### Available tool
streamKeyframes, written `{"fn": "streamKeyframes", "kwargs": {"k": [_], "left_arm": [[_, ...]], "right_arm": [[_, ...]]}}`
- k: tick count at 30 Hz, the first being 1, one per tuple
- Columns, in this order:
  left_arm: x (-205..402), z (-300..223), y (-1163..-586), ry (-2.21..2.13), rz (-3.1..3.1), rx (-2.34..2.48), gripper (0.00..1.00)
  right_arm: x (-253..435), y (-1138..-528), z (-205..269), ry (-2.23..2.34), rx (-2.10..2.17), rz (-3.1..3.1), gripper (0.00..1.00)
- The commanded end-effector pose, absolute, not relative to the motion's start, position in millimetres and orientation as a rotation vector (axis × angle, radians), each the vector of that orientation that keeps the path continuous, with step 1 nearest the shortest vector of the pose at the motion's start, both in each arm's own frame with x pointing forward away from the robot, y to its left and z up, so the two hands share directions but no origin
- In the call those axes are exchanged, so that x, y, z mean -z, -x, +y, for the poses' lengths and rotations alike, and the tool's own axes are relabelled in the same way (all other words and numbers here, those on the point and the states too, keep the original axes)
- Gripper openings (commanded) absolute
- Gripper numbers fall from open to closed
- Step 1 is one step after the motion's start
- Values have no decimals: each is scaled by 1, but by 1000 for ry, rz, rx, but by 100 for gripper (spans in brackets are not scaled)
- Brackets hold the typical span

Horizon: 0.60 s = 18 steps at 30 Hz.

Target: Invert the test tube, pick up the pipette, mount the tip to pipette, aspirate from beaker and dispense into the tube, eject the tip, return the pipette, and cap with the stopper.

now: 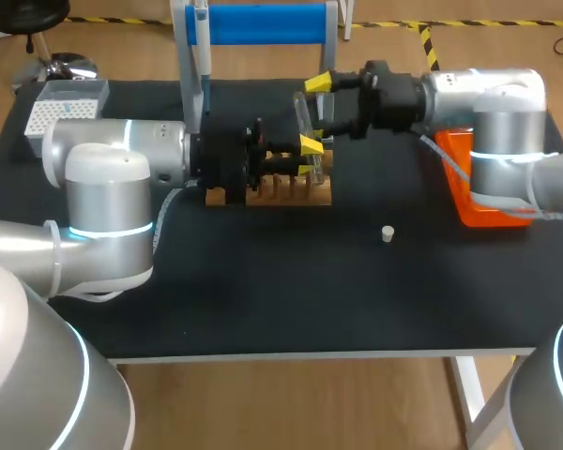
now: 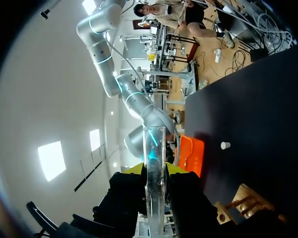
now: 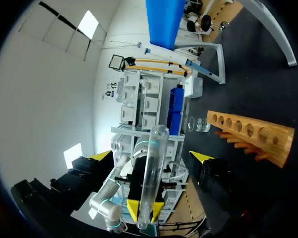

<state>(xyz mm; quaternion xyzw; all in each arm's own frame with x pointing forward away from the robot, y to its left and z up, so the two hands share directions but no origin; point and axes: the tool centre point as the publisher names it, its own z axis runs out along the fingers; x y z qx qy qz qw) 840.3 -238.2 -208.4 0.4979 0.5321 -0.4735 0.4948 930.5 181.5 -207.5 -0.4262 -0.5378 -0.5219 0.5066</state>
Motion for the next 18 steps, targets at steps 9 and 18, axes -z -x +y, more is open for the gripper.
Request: {"fn": "streamKeyframes", "kwargs": {"k": [9, 18], "left_arm": [[208, -239, -840, -1208, 1292, 1144, 0], [208, -239, -840, -1208, 1292, 1144, 0]], "right_arm": [[195, -891, 117, 991, 1438, -1520, 100], [206, -875, 92, 1006, 1537, -1700, 100]]}}
